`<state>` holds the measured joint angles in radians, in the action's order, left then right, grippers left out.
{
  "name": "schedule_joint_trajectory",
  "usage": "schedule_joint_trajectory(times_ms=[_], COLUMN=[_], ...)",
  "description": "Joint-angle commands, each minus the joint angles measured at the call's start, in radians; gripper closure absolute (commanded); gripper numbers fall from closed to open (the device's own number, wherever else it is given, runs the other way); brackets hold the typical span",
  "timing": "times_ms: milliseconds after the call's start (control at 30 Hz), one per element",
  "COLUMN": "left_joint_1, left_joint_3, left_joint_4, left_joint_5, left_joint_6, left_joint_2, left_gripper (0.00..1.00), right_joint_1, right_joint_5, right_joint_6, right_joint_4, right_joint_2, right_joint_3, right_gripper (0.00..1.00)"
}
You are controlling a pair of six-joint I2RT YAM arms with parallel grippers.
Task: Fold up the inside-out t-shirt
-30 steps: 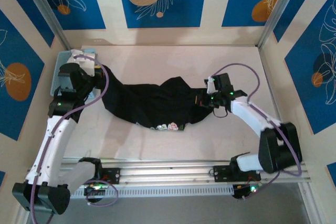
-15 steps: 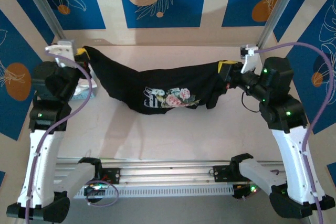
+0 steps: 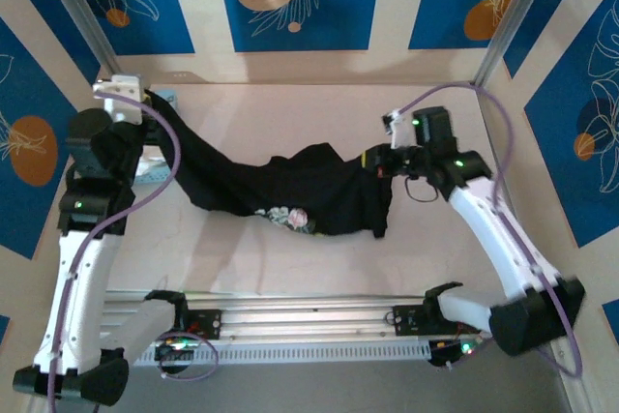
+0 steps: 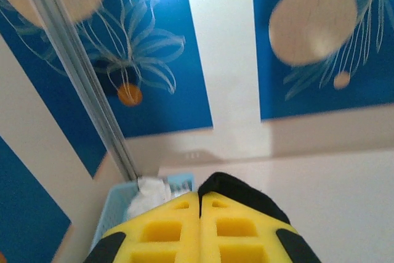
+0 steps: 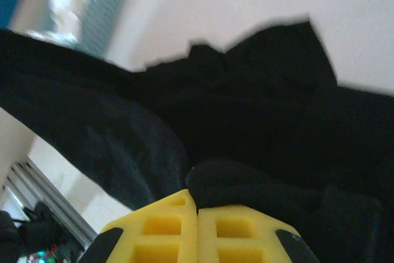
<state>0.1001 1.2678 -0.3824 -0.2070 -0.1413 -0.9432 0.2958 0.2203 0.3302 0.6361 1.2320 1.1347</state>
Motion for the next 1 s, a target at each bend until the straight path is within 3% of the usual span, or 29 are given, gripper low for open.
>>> schedule_joint_trajectory(times_ms=[0,133,267,400,567,967], left_joint_1=[-0.012,-0.011,-0.012,-0.010,-0.012,-0.012], left_joint_3=[-0.055,-0.108,-0.141,-0.151,-0.163,-0.172], left_joint_4=[-0.016,-0.009,0.010,0.018,0.028,0.031], left_joint_5=[0.002,0.055,0.095,0.109,0.141,0.161], left_joint_6=[-0.025,0.012,0.031,0.034,0.046,0.053], left_joint_2=[0.008,0.003,-0.008,-0.015,-0.023,-0.033], left_gripper=[1.00,1.00,1.00,1.00,1.00,1.00], right_joint_1=[0.000,-0.027,-0.059,-0.065,-0.055,-0.115], right_joint_5=[0.067,0.017,-0.055,-0.161,-0.192,-0.094], right_joint_6=[0.015,-0.018,-0.042,-0.055,-0.043,0.044], right_joint_4=[-0.069,-0.079,-0.045,-0.022,-0.036,-0.172], right_joint_2=[0.131,0.338,0.448,0.414,0.327,0.423], right_joint_3=[-0.028,0.034,0.107,0.094,0.003,-0.076], right_gripper=[0.94,0.91,0.81,0.69,0.59,0.59])
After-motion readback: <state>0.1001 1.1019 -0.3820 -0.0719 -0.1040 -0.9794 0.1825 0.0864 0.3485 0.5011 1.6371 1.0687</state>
